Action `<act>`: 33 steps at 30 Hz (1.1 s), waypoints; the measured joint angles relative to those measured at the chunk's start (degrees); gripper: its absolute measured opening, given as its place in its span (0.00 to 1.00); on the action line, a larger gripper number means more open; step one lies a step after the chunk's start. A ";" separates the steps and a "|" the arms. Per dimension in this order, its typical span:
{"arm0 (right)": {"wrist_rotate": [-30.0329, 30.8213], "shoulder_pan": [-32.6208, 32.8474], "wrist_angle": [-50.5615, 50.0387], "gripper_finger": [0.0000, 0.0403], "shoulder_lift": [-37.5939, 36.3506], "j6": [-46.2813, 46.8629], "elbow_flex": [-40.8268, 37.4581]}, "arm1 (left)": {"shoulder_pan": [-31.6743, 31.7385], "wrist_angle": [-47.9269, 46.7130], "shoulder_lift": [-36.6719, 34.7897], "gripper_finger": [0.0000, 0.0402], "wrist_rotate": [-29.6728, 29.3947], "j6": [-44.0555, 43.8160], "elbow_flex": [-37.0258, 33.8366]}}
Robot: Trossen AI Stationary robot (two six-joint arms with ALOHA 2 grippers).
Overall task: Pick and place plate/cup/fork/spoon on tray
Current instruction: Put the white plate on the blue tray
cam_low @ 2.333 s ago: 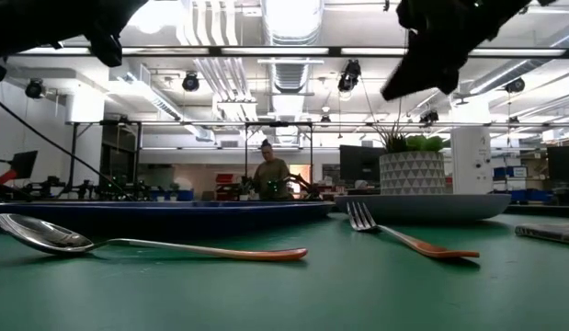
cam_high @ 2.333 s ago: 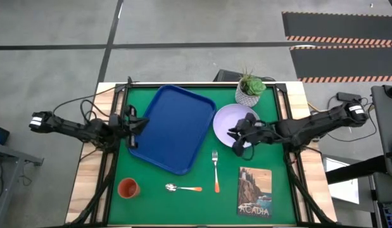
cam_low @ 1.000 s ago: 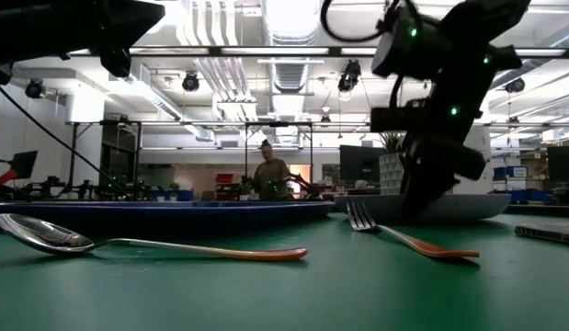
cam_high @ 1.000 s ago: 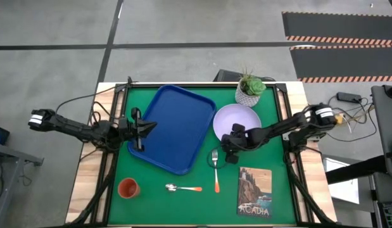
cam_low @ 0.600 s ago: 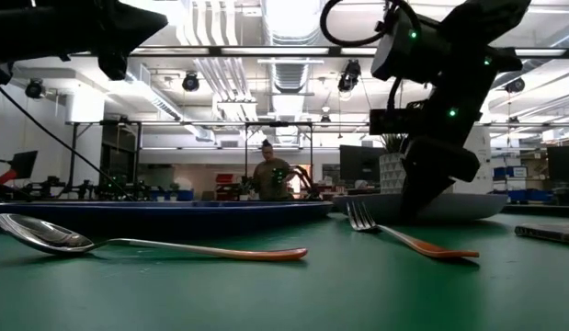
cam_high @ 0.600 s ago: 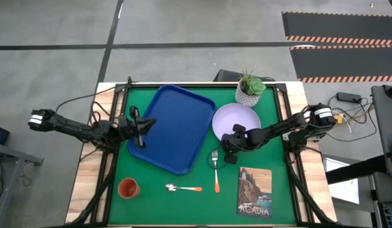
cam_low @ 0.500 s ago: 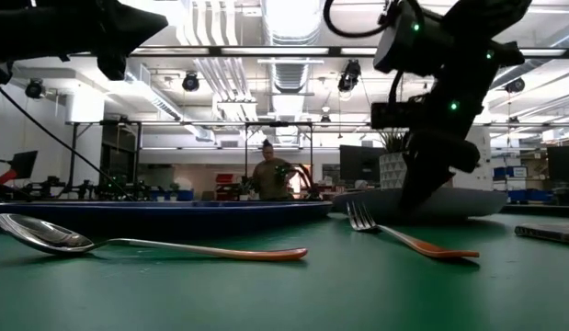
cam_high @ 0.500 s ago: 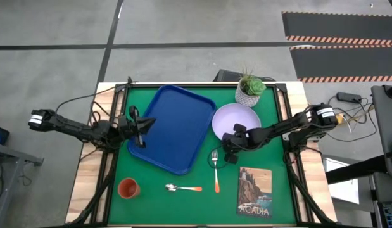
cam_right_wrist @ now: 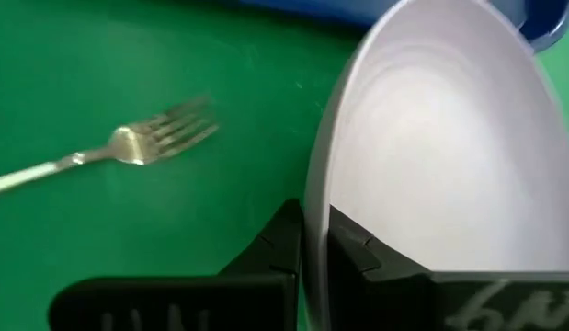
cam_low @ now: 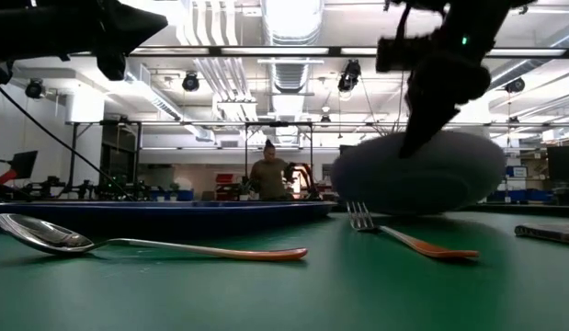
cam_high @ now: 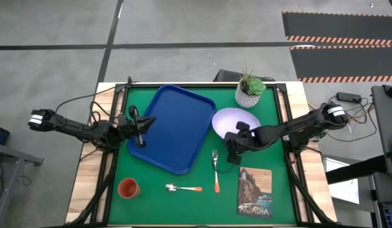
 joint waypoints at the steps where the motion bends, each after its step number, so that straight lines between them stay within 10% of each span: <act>1: 0.75 0.80 -0.61 0.03 -0.05 0.01 0.95 | 0.00 -0.06 0.00 0.00 -0.18 0.04 0.00; 23: 7.53 4.35 0.29 0.03 19.38 -26.41 26.44 | 0.00 1.81 -0.25 0.00 -2.99 2.96 0.15; 33: -1.44 0.74 8.46 0.03 31.94 -38.92 36.92 | 0.00 2.84 -1.11 0.00 -3.03 2.90 0.13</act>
